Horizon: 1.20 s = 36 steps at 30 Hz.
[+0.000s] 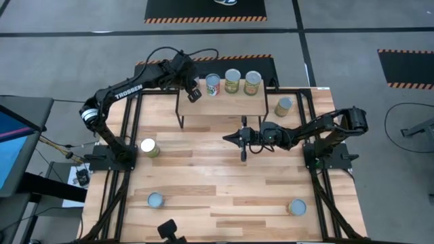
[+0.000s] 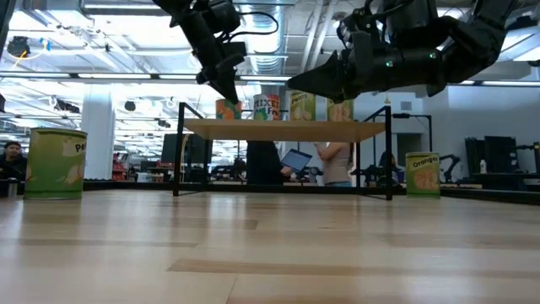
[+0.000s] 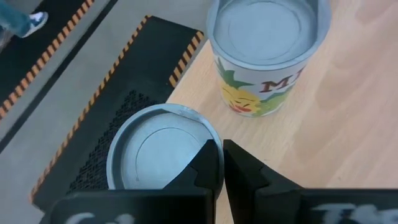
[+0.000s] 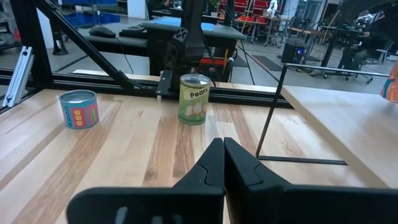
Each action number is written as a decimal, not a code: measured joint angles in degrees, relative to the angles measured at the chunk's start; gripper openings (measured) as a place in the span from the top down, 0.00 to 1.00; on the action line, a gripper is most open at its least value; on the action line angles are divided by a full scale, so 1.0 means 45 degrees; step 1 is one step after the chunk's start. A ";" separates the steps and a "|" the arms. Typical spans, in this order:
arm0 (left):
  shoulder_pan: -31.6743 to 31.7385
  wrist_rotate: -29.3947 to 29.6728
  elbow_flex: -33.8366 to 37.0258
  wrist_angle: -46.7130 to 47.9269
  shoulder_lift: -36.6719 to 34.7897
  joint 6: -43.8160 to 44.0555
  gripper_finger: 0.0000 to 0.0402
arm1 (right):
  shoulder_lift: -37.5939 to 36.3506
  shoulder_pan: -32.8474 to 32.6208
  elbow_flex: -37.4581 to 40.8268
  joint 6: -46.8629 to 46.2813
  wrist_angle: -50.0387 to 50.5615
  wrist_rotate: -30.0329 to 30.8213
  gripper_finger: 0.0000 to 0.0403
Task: Pick and place cans onto a shelf
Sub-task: Put the small canned oranges on the shelf
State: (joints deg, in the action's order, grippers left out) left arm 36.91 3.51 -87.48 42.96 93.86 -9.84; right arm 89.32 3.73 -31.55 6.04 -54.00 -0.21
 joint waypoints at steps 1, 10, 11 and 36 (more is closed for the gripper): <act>0.0000 -0.0063 0.0000 0.0004 0.0000 0.0004 0.99 | 0.0000 0.0000 0.0000 0.0000 -0.0004 0.0000 0.97; 0.0000 -0.0036 0.0083 -0.0105 -0.0005 0.0047 0.99 | 0.0000 0.0000 0.0000 -0.0005 -0.0004 0.0005 0.97; 0.0000 0.0017 0.0171 -0.0220 -0.0010 0.0011 0.99 | 0.0000 0.0000 0.0000 -0.0007 -0.0004 0.0005 0.97; -0.0010 0.0077 0.0563 -0.0812 -0.0010 -0.0287 0.98 | 0.0000 0.0000 0.0010 -0.0015 -0.0004 0.0004 0.96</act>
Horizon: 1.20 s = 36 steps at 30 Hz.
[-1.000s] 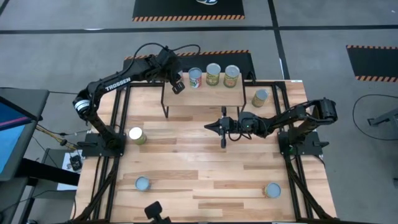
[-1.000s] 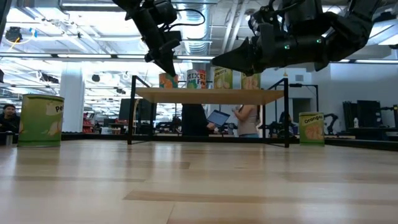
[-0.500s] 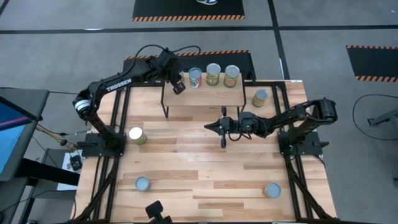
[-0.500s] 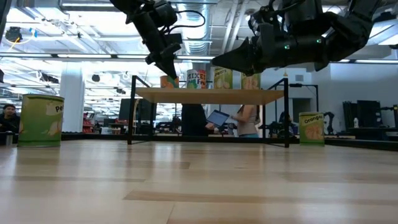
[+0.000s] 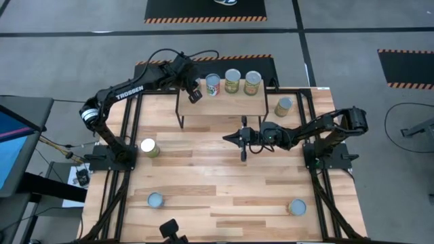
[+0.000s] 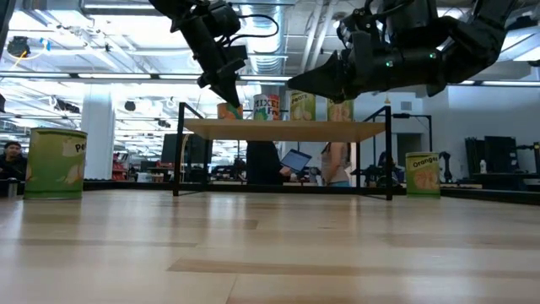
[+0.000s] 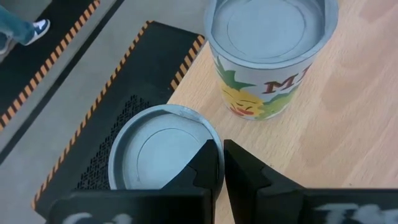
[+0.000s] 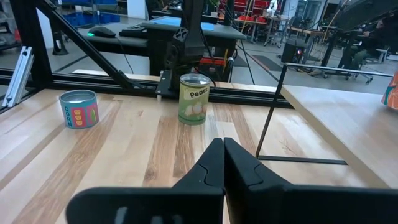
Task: Pick and place cans onto a shelf
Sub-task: Put the small canned oranges on the shelf, then put the canned oranges on the shelf
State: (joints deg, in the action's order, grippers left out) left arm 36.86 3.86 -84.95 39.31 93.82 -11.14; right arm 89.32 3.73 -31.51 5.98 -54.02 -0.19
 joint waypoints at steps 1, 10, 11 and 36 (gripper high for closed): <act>-0.0013 0.0000 0.0000 -0.0004 0.0000 0.0000 0.97 | 0.0000 0.0000 0.0000 0.0000 0.0000 -0.0003 0.96; -0.0014 -0.0005 0.0000 -0.0004 0.0000 -0.0002 0.80 | 0.0000 0.0000 0.0000 0.0005 0.0000 -0.0004 0.97; -0.0016 -0.0005 0.0000 -0.0004 0.0000 -0.0009 0.78 | 0.0000 0.0000 0.0000 0.0005 0.0000 -0.0004 0.97; -0.1546 0.1616 0.0365 -0.0866 -0.2093 -0.1456 0.91 | 0.0000 0.0000 0.0000 0.0010 -0.0077 -0.0004 0.95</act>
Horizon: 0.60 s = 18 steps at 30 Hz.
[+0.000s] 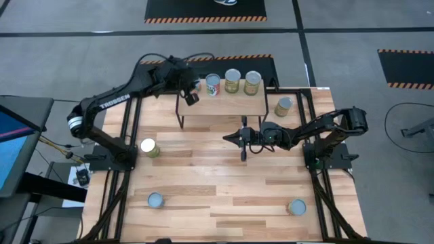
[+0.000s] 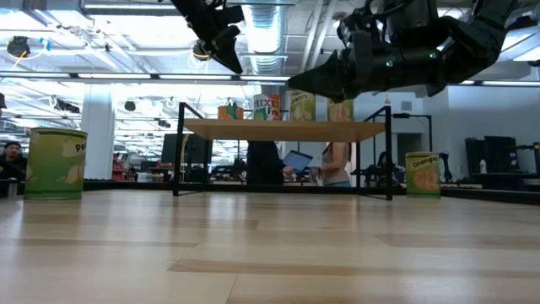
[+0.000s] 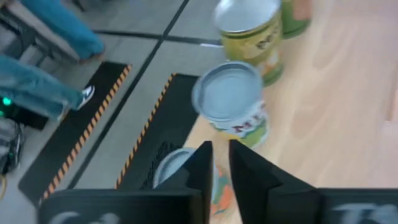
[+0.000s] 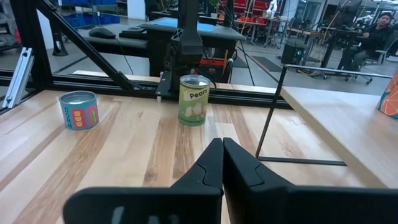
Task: Pick and place cans onto a shelf
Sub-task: Put the canned oranges on the shelf
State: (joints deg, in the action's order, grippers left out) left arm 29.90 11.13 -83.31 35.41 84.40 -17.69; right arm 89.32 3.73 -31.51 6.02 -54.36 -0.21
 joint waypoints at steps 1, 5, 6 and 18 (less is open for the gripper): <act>-0.0123 -0.0012 0.0395 -0.0459 -0.0233 -0.0059 0.94 | 0.0000 0.0000 0.0000 0.0000 -0.0041 0.0000 0.95; -0.0581 -0.0067 0.2414 -0.2978 -0.1350 -0.0064 0.99 | 0.0000 0.0003 0.0000 0.0000 -0.0141 0.0024 0.94; -0.0738 -0.0065 0.2977 -0.3686 -0.1630 -0.0050 0.98 | 0.0000 0.0000 0.0000 -0.0002 -0.0152 0.0029 0.94; -0.3050 -0.1601 0.9081 -0.9473 -0.5107 0.0658 1.00 | 0.0000 0.0000 0.0000 -0.0136 -0.0400 0.0029 0.94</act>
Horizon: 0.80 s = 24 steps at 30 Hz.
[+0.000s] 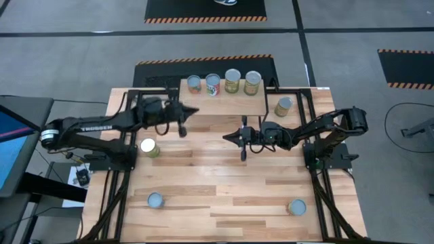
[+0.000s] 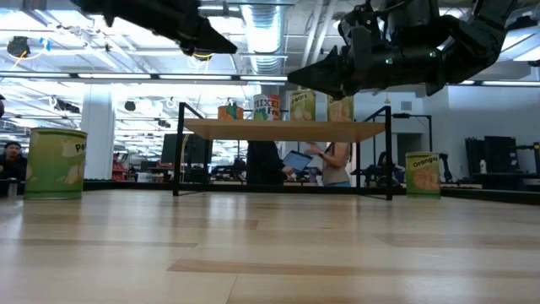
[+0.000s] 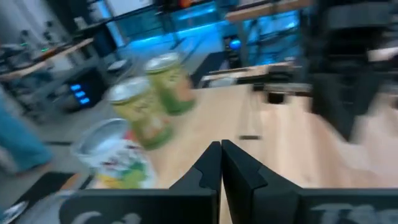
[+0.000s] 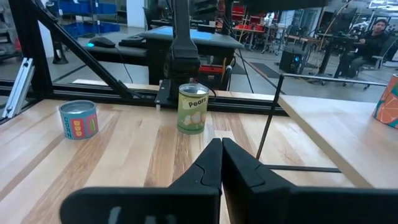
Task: Pick and place cans onto a shelf
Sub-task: Put the canned oranges on the shelf
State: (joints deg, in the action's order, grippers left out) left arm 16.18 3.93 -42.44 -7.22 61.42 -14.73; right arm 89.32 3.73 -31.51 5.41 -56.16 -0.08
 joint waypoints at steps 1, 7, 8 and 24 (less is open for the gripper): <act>-0.0211 -0.0112 0.0302 -0.0044 -0.0174 0.0093 1.00 | 0.0000 0.0000 0.0000 0.0005 -0.0015 0.0000 0.94; -0.1715 -0.0103 0.2501 -0.1108 -0.1143 0.0675 1.00 | 0.0000 -0.0257 0.0000 -0.0086 -0.0032 0.0041 0.95; -0.1973 -0.0103 0.2973 -0.1574 -0.1271 0.0727 1.00 | 0.0000 -0.0413 0.0000 0.0012 0.0000 0.0045 0.96; -0.3685 -0.0059 0.5524 -0.5427 -0.2693 0.0913 1.00 | -0.4876 -0.6413 -0.0010 -0.6107 1.3205 0.7257 0.97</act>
State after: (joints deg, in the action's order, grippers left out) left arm -0.40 3.66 -17.58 -31.64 49.31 -10.62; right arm 67.38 -25.13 -31.55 -22.07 3.26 32.58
